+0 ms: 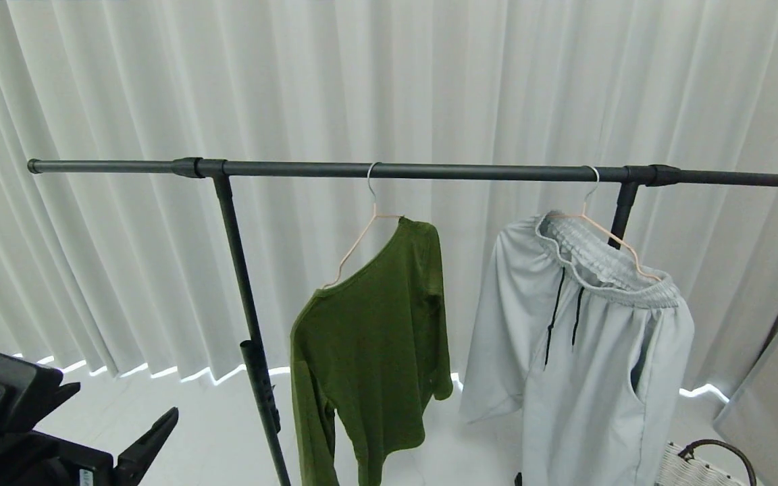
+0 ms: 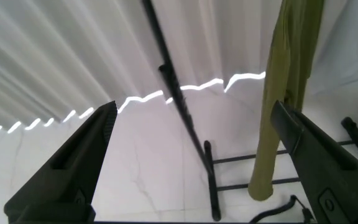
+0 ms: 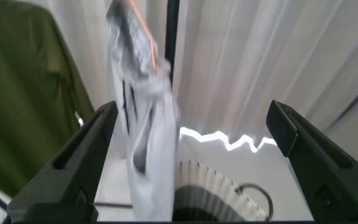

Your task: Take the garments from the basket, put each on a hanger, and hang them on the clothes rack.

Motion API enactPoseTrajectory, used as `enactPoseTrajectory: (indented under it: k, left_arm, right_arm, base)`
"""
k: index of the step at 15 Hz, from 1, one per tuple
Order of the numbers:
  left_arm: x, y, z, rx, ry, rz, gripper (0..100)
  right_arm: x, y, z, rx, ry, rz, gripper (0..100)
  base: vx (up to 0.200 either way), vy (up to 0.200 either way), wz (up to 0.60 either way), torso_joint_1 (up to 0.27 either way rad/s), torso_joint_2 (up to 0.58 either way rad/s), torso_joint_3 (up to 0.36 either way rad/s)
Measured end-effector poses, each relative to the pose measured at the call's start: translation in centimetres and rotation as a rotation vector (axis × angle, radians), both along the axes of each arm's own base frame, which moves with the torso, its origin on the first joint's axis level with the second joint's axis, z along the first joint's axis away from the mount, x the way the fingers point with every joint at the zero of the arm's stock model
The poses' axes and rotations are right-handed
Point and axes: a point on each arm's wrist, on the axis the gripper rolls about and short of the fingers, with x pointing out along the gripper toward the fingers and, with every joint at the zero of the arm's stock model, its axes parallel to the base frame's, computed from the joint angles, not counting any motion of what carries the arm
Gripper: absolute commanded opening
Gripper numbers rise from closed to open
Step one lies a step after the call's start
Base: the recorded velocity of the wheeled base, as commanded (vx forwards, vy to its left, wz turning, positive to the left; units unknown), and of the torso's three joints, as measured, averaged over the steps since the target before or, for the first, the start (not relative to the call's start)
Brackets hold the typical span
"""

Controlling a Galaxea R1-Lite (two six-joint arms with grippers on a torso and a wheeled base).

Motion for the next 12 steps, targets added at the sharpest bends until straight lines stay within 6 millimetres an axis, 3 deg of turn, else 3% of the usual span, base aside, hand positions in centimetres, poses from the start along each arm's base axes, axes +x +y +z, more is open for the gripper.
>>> enactPoseTrajectory:
  k: [5,10,12]
  left_arm:
    - [-3.4,1.3,-1.2,0.031,-0.065,0.189,100]
    - [-8.3,2.2,-2.6,0.042,-0.160,0.316,100]
    - [-10.5,2.4,-3.6,0.059,-0.198,0.387,100]
  right_arm:
    - [-3.7,-0.8,-3.5,-0.029,0.068,-0.101,100]
    - [-10.3,-0.4,-7.3,-0.032,0.078,-0.135,100]
    - [-12.0,-0.3,-8.8,-0.044,0.031,-0.195,100]
  base:
    - [0.000,0.000,0.00,0.000,0.00,0.000]
    - [0.000,0.000,0.00,0.000,0.00,0.000]
    - [0.000,0.000,0.00,0.000,0.00,0.000]
